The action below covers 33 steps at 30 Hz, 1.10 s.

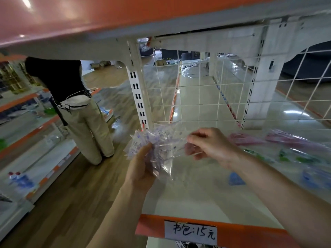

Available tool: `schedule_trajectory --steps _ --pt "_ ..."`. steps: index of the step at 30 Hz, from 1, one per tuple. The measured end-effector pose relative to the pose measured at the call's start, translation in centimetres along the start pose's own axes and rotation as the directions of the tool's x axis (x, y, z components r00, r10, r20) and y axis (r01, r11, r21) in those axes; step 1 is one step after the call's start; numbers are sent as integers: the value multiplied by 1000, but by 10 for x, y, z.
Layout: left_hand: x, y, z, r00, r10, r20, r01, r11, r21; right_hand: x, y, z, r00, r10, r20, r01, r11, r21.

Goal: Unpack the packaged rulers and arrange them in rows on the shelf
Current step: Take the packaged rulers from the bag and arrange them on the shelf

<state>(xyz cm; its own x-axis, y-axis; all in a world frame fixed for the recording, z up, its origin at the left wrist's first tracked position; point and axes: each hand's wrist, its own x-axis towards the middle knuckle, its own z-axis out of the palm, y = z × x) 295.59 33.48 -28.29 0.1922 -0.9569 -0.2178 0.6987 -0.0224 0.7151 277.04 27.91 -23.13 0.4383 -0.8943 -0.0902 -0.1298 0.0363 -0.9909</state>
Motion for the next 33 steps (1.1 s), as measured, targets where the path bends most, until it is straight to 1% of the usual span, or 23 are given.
schedule_trajectory --steps 2,3,4,7,10,11,12,14,16,18,19,21,23,24,25,27,30,31,33 --pt "1 0 0 1000 9 -23 -9 1000 -16 1 -1 3 998 11 70 -7 998 -65" --pt "2 0 -1 999 15 -35 -16 999 -33 2 -1 4 997 -1 72 8 995 -100" --pt "3 0 -1 999 11 -46 -13 999 -45 4 -2 4 999 -31 38 36 993 -110" --pt "3 1 -2 999 -3 -46 0 999 -55 14 -11 -3 981 -136 -139 129 990 -55" --pt "3 1 -3 999 -10 -41 9 999 -42 19 -24 -13 972 -167 -167 172 985 17" --pt "3 1 -3 999 -13 -39 11 999 -46 21 -28 -15 970 -176 -168 182 983 18" --pt "2 1 -3 999 -10 -37 8 999 -43 23 -31 -17 969 -181 -169 182 983 -10" --pt "2 1 -2 999 13 -31 -14 1000 -25 26 -31 -18 972 -163 -170 145 982 -118" --pt "1 2 -3 999 34 -31 -36 999 -38 23 -21 -15 988 -83 -127 65 988 -139" --pt "0 2 -2 999 33 -31 -35 998 -47 15 -8 -4 998 -31 -55 24 993 -113" --pt "-1 1 -1 999 29 -25 -30 998 -47 12 -3 1 997 -53 -50 47 993 -110" --pt "-1 0 -1 999 24 -27 -25 999 -38 11 -5 6 982 -134 -137 125 990 -72" --pt "-1 0 -3 999 21 -38 -22 999 -24 15 -17 -1 958 -148 -247 164 985 46" --pt "-1 1 -3 999 15 -41 -16 1000 -19 16 -25 -7 951 -144 -274 177 979 101" --pt "0 1 -3 999 8 -43 -8 1000 -13 17 -32 -14 948 -150 -280 185 977 103" --pt "0 1 -4 999 -9 -34 9 1000 -5 17 -36 -22 960 -145 -239 159 986 39" --pt "-2 1 -2 999 -7 -31 7 1000 11 15 -20 -11 985 -82 -152 62 989 -133" --pt "-3 2 0 999 1 -35 0 1000 26 15 -15 -6 987 -81 -137 60 986 -155" --pt "-5 1 2 1000 3 -23 -2 999 45 17 -12 1 979 -112 -171 94 990 -109"
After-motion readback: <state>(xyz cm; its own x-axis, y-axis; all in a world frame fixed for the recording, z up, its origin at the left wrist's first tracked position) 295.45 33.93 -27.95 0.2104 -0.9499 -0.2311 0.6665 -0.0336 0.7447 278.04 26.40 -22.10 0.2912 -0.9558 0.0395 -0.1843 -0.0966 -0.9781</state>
